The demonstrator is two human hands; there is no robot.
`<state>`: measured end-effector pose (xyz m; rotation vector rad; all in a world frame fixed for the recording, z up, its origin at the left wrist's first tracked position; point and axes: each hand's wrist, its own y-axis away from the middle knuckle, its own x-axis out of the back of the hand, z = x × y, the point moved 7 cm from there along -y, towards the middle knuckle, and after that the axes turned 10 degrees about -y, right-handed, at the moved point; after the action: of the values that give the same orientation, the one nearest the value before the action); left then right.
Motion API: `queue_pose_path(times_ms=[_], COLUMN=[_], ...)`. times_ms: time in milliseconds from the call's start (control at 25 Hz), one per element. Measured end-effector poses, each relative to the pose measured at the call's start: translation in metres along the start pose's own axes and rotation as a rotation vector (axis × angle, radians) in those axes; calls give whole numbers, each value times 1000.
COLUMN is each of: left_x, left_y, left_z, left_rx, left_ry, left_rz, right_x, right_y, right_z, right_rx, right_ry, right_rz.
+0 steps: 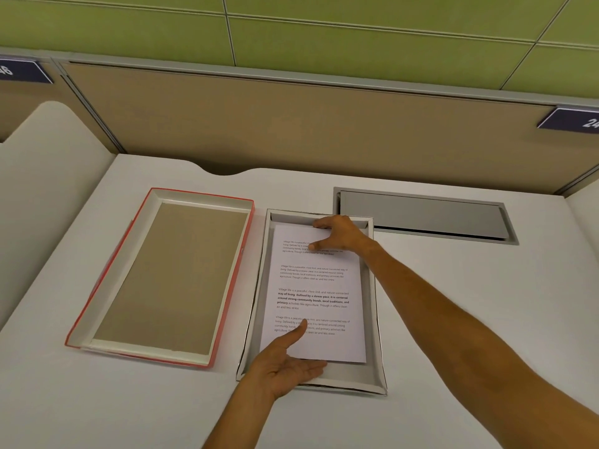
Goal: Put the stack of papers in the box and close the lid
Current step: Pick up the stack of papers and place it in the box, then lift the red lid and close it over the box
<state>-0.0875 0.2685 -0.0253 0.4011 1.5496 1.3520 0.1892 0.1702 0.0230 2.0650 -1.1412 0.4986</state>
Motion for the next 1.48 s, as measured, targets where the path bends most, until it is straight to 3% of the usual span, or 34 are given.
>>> queue_pose_path(times_ms=[280, 520, 640, 760, 840, 960, 1160, 1480], left_x=[2, 2, 13, 37, 63, 108, 178, 231], left_y=[5, 31, 64, 106, 125, 141, 155, 150], left_z=[3, 16, 69, 145, 188, 231, 261, 276], left_rx=[-27, -77, -409, -862, -1016, -1115, -1092, -751], left_ry=[-60, -272, -391, -447, -444, -550, -942, -1320], left_rz=[3, 7, 116, 382, 571, 857, 1242, 1402], right_x=[1, 7, 11, -1, -28, -78, -147, -181], right_y=[2, 4, 8, 19, 27, 34, 46, 51], right_z=[-3, -11, -26, -48, -66, -91, -111, -117], right_rx=[9, 4, 8, -31, -76, -138, -234, -300], right_ry=[25, -21, -236, -582, -788, -895, -893, -630], right_rz=[-10, -56, 35, 207, 273, 285, 279, 260])
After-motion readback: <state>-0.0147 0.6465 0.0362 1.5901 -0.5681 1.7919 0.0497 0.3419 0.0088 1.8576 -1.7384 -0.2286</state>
